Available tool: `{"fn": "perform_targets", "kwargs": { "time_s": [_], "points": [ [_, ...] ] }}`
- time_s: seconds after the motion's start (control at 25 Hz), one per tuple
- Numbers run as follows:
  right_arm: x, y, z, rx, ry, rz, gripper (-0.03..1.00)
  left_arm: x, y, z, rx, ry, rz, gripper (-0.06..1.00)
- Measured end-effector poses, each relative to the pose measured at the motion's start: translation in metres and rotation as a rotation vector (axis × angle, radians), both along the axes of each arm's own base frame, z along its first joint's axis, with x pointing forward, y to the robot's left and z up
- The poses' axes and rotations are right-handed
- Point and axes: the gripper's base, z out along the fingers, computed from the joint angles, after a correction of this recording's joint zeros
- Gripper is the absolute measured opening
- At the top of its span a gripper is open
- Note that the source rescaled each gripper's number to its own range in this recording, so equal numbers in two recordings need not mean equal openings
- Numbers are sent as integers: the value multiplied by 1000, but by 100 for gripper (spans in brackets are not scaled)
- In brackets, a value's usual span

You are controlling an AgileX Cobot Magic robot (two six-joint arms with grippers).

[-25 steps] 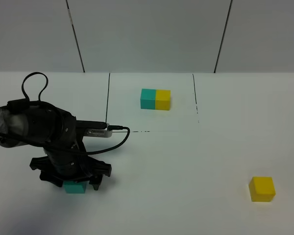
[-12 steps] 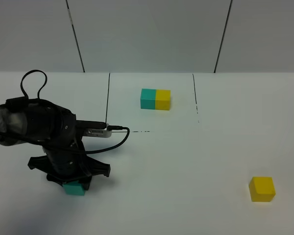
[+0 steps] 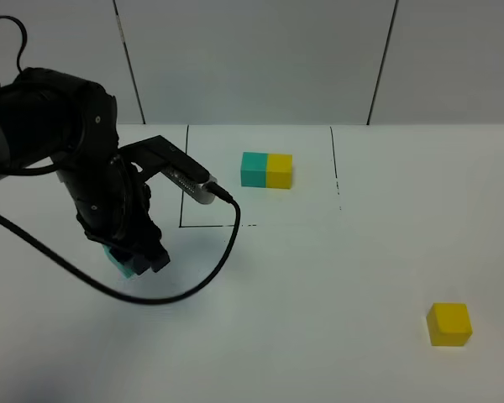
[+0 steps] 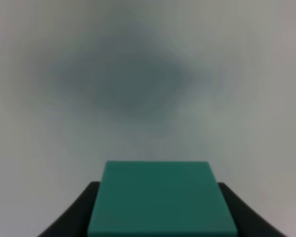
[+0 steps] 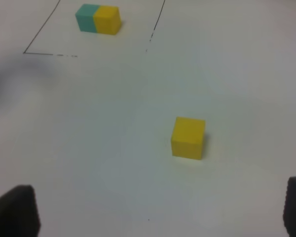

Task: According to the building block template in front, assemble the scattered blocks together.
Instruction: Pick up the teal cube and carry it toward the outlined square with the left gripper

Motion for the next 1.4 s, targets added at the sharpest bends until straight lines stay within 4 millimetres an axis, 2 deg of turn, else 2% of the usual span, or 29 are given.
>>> {"fn": "perform_targets", "kwargs": {
  "time_s": [0.2, 0.52, 0.76, 0.96, 1.2, 1.4],
  "points": [
    [0, 0, 0, 0, 0, 0, 100, 7, -10, -9, 24, 43, -284, 0],
    [0, 0, 0, 0, 0, 0, 100, 16, -52, -42, 90, 29, -661, 0],
    [0, 0, 0, 0, 0, 0, 100, 29, -83, -64, 134, -21, -765, 0],
    [0, 0, 0, 0, 0, 0, 100, 38, -99, -82, 136, -22, -788, 0],
    [0, 0, 0, 0, 0, 0, 100, 42, -105, -99, 136, -6, -797, 0],
    [0, 0, 0, 0, 0, 0, 100, 40, -105, -105, 129, 22, -793, 0]
  ]
}}
